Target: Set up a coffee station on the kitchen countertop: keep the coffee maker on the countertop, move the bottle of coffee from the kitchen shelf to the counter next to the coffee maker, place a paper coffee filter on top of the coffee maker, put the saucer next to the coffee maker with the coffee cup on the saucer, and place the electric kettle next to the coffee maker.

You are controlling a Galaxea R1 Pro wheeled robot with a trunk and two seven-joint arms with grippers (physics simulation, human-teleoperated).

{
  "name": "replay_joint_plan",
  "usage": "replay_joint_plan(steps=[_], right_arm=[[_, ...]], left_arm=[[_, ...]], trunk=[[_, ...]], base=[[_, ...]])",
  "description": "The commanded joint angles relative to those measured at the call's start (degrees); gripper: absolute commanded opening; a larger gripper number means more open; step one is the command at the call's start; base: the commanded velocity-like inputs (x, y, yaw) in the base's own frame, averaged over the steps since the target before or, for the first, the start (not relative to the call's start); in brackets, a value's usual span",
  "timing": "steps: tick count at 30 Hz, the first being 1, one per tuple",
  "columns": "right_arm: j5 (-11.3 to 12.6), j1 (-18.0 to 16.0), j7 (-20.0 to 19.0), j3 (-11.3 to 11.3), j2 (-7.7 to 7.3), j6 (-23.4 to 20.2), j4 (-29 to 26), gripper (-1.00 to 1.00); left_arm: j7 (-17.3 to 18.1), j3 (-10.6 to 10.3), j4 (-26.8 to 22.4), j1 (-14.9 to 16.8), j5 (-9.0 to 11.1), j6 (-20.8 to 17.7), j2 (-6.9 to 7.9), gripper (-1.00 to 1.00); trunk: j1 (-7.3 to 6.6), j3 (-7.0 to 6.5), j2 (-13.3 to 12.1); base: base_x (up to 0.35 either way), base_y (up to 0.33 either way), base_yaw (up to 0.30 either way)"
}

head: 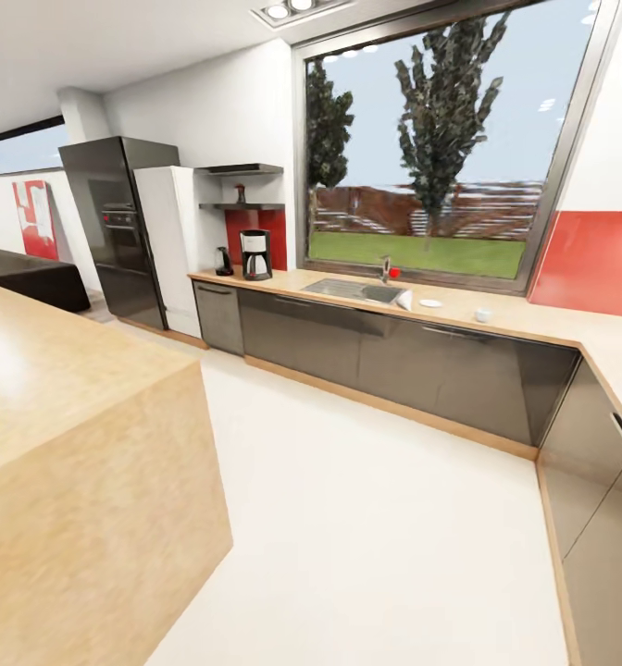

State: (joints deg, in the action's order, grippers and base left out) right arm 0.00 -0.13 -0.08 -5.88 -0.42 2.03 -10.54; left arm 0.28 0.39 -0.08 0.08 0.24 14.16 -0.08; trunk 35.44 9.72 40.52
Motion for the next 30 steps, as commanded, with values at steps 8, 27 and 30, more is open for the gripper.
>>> replay_joint_plan(steps=[8, 27, 30], right_arm=[[-0.1, 0.0, 0.0, -0.2, 0.16, 0.2, 0.0, 1.00], [-0.1, 0.0, 0.2, -0.3, 0.15, 0.2, 0.0, 1.00], [-0.1, 0.0, 0.2, -0.3, 0.15, 0.2, 0.0, 1.00]], left_arm=[[-0.4, 0.0, 0.0, 0.0, 0.1, 0.2, 0.00, 1.00], [-0.5, 0.0, 0.0, 0.0, 0.1, 0.2, 0.00, 1.00], [-0.5, 0.0, 0.0, 0.0, 0.1, 0.2, 0.00, 1.00]], trunk=[[-1.75, -1.37, -3.2], [-5.92, -4.78, -10.8], [-6.58, -5.32, -12.0]], base=[[0.000, 0.000, -0.001], [0.000, 0.000, -0.005], [0.000, 0.000, -0.192]])
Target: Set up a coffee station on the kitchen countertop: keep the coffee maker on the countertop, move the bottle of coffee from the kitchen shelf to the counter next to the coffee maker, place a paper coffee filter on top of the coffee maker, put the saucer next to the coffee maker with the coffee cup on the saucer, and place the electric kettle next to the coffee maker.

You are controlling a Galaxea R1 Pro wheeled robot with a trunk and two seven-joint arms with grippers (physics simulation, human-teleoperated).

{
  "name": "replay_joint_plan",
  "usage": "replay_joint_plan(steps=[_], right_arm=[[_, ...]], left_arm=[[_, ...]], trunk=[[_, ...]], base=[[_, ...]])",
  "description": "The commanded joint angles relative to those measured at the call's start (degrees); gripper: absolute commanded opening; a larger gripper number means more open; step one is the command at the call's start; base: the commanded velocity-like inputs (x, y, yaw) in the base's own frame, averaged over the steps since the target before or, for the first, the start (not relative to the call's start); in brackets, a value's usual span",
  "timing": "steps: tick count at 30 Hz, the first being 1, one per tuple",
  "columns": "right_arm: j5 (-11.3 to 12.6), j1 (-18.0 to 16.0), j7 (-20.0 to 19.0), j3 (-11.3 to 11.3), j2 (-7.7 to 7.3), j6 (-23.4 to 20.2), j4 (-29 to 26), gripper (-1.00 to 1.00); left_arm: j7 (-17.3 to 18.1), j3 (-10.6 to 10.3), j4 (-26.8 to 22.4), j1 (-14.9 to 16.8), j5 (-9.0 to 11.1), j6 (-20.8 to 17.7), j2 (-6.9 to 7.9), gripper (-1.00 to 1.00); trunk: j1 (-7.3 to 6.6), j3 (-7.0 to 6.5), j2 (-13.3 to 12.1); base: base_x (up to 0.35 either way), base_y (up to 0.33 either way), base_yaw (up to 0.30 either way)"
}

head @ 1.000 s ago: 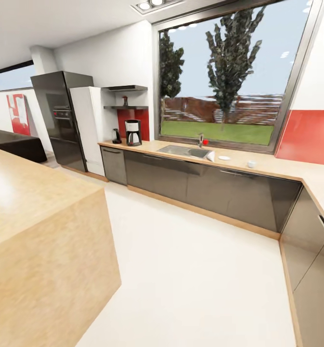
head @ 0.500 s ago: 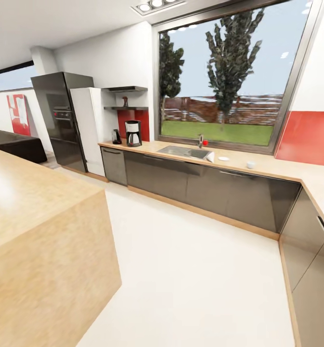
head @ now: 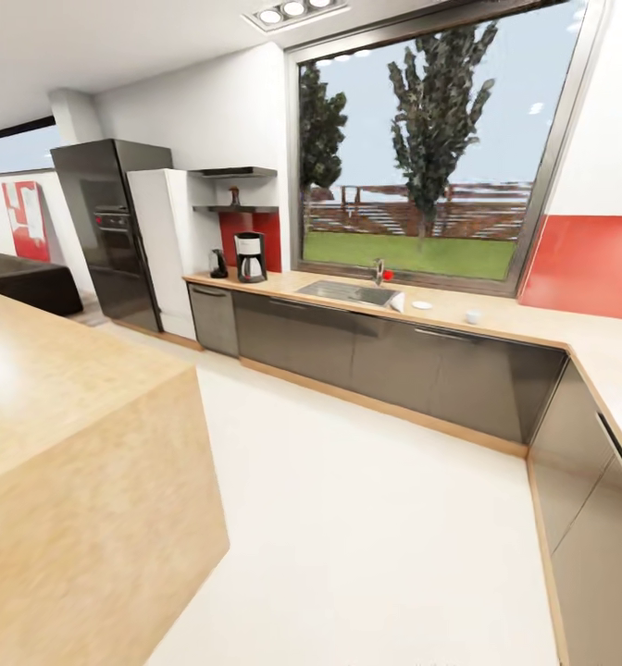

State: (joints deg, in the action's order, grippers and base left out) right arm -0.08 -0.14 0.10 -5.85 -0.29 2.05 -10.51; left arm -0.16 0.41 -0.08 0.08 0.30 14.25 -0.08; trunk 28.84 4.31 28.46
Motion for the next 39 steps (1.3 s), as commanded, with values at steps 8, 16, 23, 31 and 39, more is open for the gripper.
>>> replay_joint_plan(steps=[8, 16, 23, 31, 39], right_arm=[[-0.1, 0.0, 0.0, -0.1, 0.17, 0.1, 0.1, 1.00], [-0.1, 0.0, -0.2, -0.1, 0.47, 0.2, 0.3, 1.00], [-0.2, 0.0, -0.2, -0.1, 0.46, 0.2, 0.3, 1.00], [-0.2, 0.0, -0.2, -0.1, 0.46, 0.3, 0.3, 1.00], [-0.2, 0.0, -0.2, -0.1, 0.46, 0.3, 0.2, 1.00]], left_arm=[[0.0, 0.0, 0.0, 0.0, 0.0, 0.2, -0.01, 1.00], [0.0, 0.0, 0.0, 0.0, 0.0, 0.2, -0.01, 1.00], [0.0, 0.0, 0.0, 0.0, 0.0, 0.2, -0.01, 1.00], [0.0, 0.0, 0.0, 0.0, 0.0, 0.2, -0.01, 1.00], [0.0, 0.0, 0.0, 0.0, 0.0, 0.2, -0.02, 1.00]], trunk=[[-1.74, -1.35, -3.1], [-3.06, -2.43, -5.5], [-3.06, -2.43, -5.5], [-3.06, -2.43, -5.5], [-3.06, -2.43, -5.5]], base=[[0.000, 0.000, -0.152], [0.000, 0.000, -0.003], [0.000, 0.000, 0.000], [0.000, 0.000, 0.000], [0.000, 0.000, 0.000]])
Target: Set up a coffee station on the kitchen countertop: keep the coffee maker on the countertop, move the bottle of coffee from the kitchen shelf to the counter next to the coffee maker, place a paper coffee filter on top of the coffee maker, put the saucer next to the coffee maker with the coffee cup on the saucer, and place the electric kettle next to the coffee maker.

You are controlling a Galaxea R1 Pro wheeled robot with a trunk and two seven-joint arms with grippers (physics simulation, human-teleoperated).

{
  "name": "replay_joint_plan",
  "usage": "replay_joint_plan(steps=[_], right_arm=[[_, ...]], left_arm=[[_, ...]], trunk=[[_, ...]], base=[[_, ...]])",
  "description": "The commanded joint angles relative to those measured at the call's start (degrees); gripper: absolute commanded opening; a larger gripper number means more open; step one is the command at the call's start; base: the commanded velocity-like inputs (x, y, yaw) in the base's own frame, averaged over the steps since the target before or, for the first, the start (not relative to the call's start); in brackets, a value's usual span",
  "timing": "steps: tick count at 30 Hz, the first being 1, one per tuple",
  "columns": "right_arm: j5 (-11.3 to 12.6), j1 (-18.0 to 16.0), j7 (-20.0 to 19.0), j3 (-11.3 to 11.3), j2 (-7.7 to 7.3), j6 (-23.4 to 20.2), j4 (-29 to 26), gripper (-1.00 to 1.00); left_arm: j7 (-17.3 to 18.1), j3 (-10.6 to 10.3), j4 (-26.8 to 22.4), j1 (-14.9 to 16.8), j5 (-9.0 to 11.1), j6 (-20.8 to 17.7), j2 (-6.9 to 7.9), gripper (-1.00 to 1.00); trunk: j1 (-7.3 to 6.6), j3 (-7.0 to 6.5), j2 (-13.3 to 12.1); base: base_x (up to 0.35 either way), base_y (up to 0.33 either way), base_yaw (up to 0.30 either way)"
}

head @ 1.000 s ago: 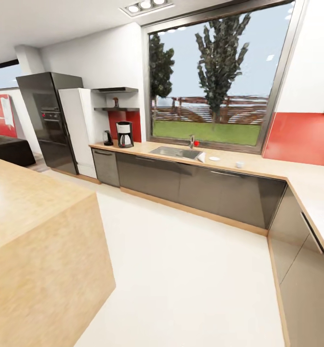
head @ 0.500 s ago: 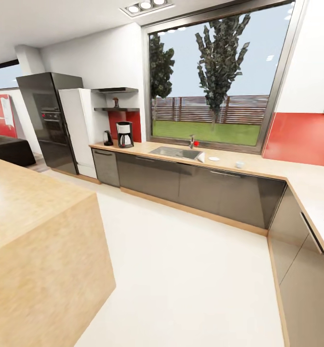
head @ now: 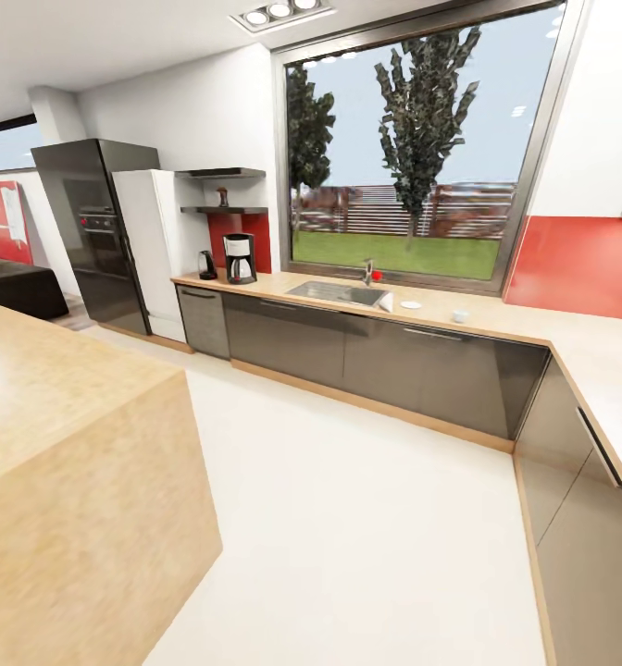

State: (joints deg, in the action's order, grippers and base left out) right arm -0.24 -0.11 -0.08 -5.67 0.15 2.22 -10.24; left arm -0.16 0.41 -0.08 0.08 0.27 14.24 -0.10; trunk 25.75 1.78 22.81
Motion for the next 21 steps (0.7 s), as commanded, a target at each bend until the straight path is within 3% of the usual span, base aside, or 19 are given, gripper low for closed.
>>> replay_joint_plan(steps=[1, 17, 21], right_arm=[[0.0, 0.0, 0.0, -0.3, 0.02, 0.2, 0.0, 1.00], [0.1, 0.0, 0.0, -0.4, 0.02, 1.5, 0.0, 1.00], [0.1, 0.0, 0.0, -0.5, 0.02, 1.5, 0.0, 1.00]], left_arm=[[0.0, 0.0, 0.0, 0.0, 0.0, 0.2, 0.00, 1.00], [0.6, -0.8, 0.0, 0.0, -0.7, 0.4, 0.04, 1.00], [0.8, -0.9, 0.0, 0.0, -0.7, 0.3, 0.13, 1.00]], trunk=[[0.03, 0.10, 0.1], [0.03, 0.10, 0.1], [0.03, 0.10, 0.1]], base=[[0.000, 0.000, 0.000], [0.000, 0.000, 0.000], [0.152, 0.000, 0.000]])
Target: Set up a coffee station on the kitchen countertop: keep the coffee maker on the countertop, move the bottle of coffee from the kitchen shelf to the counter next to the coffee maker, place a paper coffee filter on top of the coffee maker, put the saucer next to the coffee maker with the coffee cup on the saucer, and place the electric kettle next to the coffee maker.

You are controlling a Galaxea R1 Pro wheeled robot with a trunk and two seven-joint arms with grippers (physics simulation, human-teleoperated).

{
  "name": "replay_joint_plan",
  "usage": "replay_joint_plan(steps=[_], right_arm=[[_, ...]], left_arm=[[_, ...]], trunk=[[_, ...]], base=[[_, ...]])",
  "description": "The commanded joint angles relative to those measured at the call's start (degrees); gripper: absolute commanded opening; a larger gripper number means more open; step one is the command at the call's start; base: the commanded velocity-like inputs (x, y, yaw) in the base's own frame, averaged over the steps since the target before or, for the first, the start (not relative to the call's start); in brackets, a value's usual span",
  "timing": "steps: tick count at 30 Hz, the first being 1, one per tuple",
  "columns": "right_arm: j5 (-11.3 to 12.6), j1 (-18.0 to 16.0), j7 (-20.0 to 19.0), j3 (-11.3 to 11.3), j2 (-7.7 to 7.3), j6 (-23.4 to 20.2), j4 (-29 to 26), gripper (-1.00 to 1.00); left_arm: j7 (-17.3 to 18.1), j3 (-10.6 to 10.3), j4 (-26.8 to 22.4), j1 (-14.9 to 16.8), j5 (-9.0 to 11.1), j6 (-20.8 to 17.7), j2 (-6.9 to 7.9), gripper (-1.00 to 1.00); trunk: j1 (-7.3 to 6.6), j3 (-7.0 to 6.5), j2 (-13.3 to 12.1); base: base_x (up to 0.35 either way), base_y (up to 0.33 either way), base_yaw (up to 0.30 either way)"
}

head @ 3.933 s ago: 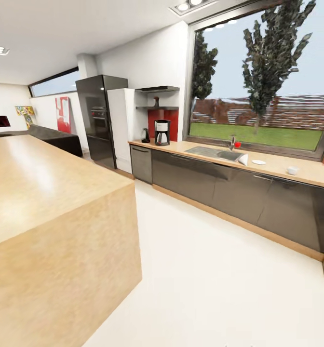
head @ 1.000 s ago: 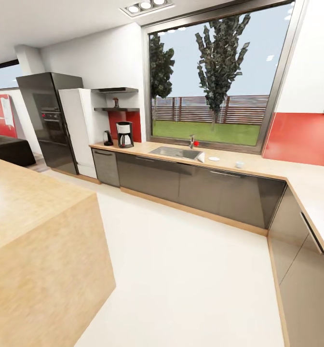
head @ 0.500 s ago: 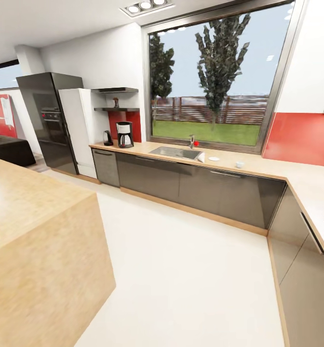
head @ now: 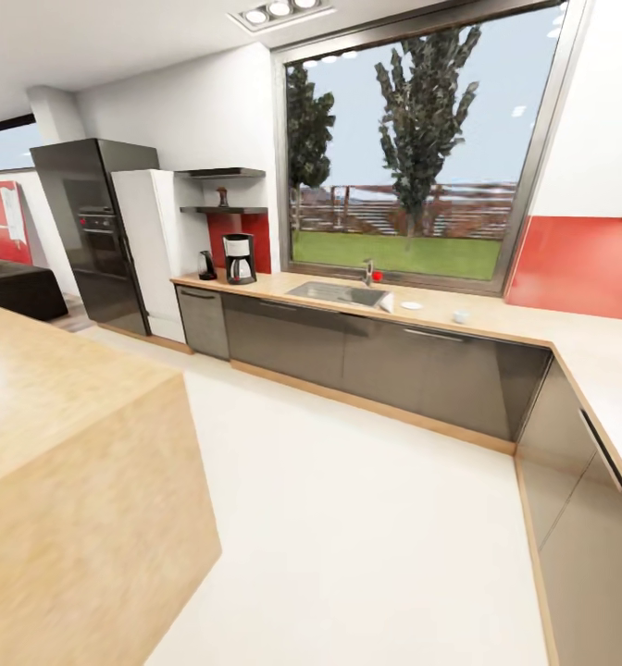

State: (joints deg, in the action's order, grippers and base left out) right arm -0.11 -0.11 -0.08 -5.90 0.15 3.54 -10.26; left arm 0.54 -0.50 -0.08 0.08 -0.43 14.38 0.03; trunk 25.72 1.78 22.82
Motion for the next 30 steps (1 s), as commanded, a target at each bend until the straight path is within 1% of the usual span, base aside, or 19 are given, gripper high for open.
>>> replay_joint_plan(steps=[1, 11, 22, 30], right_arm=[[0.0, 0.0, 0.0, -0.3, 0.02, 0.2, 0.0, 1.00], [0.0, 0.0, 0.0, -0.3, -0.07, 0.1, 0.0, 1.00], [0.0, 0.0, 0.0, -0.3, -0.07, 0.2, 0.0, 1.00], [0.0, 0.0, 0.2, -0.3, -0.07, 0.2, 0.0, 1.00]], left_arm=[[0.0, 0.0, 0.0, 0.0, 0.1, 0.2, 0.02, 1.00], [0.0, 0.3, 0.0, 0.0, 0.3, 0.2, 0.06, 1.00], [0.0, 0.6, 0.0, 0.0, 0.5, 0.4, 0.06, 1.00], [0.0, 0.6, 0.0, 0.0, 0.5, 0.4, 0.14, 1.00]], trunk=[[0.06, 0.10, 0.1], [0.06, 0.10, 0.1], [0.06, 0.10, 0.1], [0.06, 0.10, 0.1]], base=[[0.296, 0.000, 0.000], [0.329, 0.000, -0.004], [0.336, 0.000, -0.220], [0.336, 0.000, -0.036]])
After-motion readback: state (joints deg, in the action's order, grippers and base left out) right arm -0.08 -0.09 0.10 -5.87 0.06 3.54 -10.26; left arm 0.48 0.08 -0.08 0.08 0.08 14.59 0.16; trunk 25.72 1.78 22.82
